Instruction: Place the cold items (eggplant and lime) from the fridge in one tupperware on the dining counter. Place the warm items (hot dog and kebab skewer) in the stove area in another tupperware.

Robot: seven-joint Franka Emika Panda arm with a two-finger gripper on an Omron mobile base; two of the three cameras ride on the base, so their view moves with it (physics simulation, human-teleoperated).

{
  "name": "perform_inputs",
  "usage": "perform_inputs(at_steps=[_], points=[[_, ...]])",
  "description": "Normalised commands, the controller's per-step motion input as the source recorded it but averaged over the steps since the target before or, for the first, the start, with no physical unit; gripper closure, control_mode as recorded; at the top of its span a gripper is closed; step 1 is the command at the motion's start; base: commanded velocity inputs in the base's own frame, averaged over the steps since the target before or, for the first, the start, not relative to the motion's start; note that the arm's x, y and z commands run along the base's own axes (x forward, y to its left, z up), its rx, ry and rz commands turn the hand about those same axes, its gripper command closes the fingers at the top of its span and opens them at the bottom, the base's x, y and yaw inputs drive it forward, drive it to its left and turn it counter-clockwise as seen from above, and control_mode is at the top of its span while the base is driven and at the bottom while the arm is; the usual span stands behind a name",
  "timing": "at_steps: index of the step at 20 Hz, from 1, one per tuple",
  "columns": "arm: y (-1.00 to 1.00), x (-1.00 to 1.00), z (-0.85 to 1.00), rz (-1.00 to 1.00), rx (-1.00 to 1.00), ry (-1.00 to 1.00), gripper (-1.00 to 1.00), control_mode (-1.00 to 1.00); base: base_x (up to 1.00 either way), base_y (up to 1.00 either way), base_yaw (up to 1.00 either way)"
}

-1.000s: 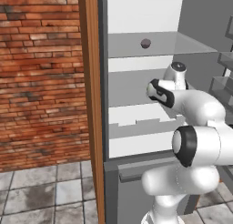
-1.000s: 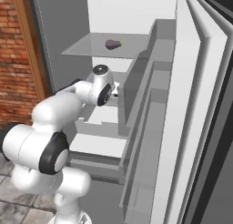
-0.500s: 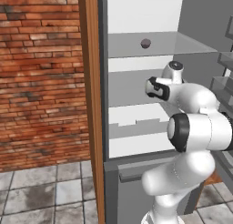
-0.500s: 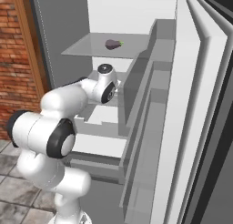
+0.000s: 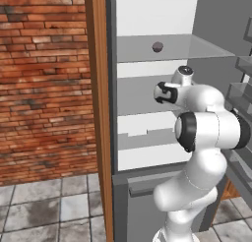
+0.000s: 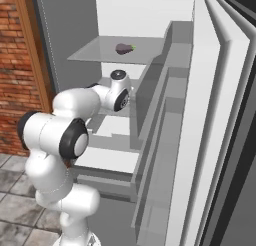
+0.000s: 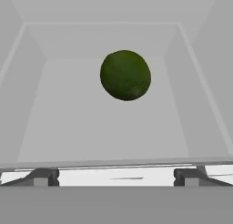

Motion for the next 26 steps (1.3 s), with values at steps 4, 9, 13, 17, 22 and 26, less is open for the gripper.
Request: perform_inputs(at_steps=[4, 9, 13, 17, 22, 26], points=[[-0.08, 0.25, -0.16, 0.00, 0.00, 0.00, -1.00, -1.00, 0.00, 0.00, 0.00], [-0.09, 0.27, -0.17, 0.00, 0.00, 0.00, -1.00, -1.00, 0.00, 0.00, 0.00], [-0.05, 0.29, -0.11, 0.00, 0.00, 0.00, -1.00, -1.00, 0.00, 0.00, 0.00], [0.00, 0.34, -0.08, 0.00, 0.00, 0.00, -1.00, -1.00, 0.00, 0.00, 0.00], [0.00, 0.32, -0.08, 0.00, 0.00, 0.00, -1.00, -1.00, 0.00, 0.00, 0.00], [0.00, 0.24, -0.12, 0.00, 0.00, 0.00, -1.00, -1.00, 0.00, 0.00, 0.00]])
